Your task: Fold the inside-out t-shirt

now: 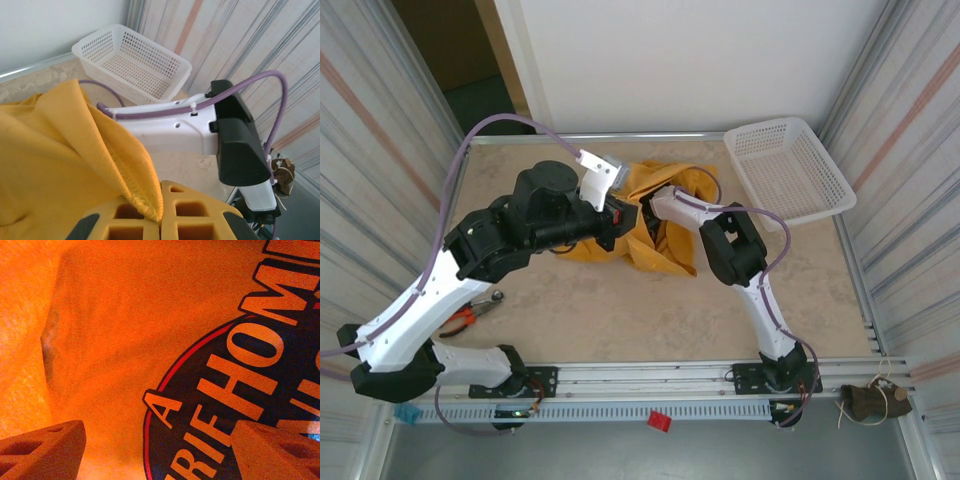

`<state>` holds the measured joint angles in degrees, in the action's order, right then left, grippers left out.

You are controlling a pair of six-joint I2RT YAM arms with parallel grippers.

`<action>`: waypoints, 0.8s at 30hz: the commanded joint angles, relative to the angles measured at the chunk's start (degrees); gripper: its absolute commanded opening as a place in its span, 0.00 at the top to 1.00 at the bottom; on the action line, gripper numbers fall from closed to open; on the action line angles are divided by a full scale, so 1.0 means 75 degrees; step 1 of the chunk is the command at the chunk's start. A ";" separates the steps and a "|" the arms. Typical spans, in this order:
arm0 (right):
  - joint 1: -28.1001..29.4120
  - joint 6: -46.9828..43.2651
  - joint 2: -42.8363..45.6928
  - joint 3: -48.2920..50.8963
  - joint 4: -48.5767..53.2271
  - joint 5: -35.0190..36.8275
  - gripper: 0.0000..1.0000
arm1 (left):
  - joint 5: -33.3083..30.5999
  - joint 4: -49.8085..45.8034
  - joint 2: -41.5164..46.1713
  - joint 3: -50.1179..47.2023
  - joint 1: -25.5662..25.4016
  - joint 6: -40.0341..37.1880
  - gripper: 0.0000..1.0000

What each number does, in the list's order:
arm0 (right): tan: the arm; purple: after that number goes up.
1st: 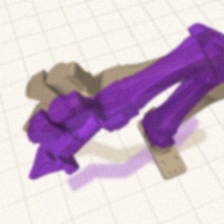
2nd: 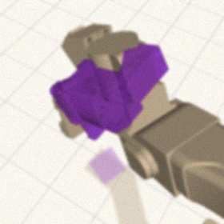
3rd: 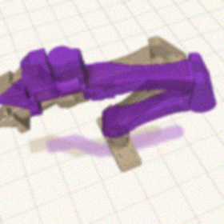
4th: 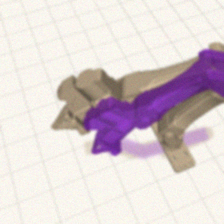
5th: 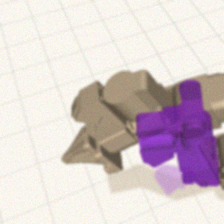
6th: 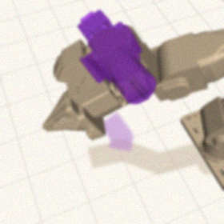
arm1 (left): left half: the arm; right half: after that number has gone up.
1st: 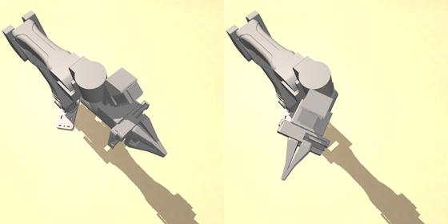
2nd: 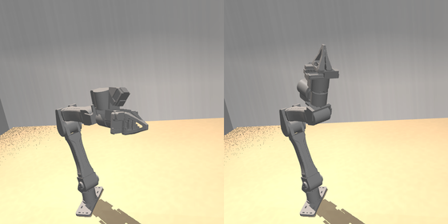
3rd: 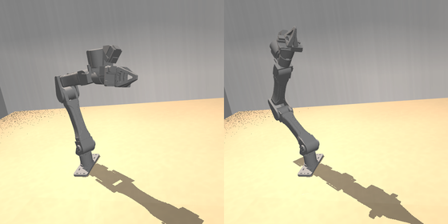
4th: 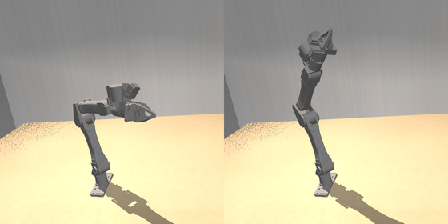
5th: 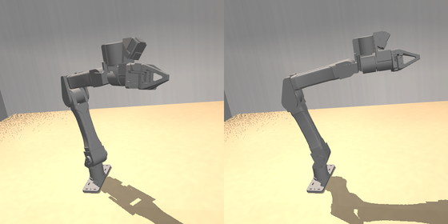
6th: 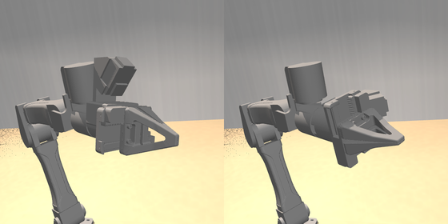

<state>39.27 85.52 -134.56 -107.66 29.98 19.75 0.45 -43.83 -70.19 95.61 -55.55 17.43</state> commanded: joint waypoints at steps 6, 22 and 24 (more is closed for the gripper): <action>0.0251 -0.1436 -0.1154 -0.1075 0.3630 0.0953 0.22 | -0.0278 0.0657 0.0430 -0.0538 0.0270 0.0224 1.00; 0.0107 -0.3465 -0.0119 0.0663 0.1205 0.0046 1.00 | -0.0976 0.0695 0.0672 -0.0804 0.0505 0.0475 1.00; 0.0008 -0.4031 0.0431 0.1175 0.0291 -0.0526 1.00 | -0.1223 0.0653 0.0748 -0.0979 0.0725 0.0619 1.00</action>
<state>40.64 63.13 -132.88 -104.03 38.37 24.93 -4.78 -39.94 -66.74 89.43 -51.70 19.84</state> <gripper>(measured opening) 0.043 0.053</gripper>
